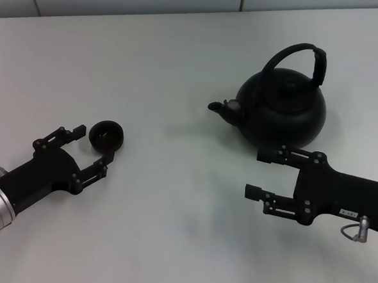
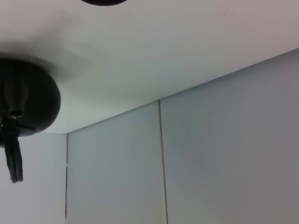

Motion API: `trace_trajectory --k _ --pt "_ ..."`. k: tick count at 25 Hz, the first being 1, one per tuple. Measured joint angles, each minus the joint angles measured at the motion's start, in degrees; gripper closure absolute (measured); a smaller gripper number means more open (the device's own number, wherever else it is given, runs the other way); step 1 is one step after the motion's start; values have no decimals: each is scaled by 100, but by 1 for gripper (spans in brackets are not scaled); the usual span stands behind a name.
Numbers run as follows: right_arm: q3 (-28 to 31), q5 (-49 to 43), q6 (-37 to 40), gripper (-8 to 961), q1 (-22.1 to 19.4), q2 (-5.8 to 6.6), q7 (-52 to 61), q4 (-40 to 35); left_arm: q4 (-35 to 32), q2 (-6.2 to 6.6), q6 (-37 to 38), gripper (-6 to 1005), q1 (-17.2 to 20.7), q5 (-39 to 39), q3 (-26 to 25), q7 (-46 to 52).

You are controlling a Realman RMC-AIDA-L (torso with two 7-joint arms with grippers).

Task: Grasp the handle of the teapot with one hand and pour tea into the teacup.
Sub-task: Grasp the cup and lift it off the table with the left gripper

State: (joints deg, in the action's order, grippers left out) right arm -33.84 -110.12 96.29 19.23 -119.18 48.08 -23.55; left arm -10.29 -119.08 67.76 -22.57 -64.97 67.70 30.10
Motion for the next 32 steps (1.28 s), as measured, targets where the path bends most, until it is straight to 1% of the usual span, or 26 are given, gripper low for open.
trace_trajectory --k 4,13,21,32 --pt "0 0 -2 244 18 0 -2 0 -5 0 10 261 -19 28 0 79" --pt "18 5 18 244 91 0 20 -18 2 -6 -239 262 -143 37 -2 163" --pt "17 9 7 243 164 0 26 12 62 -9 -342 262 -294 17 40 163" --pt "27 68 -16 244 167 1 14 25 63 -9 -435 263 -330 23 76 163"
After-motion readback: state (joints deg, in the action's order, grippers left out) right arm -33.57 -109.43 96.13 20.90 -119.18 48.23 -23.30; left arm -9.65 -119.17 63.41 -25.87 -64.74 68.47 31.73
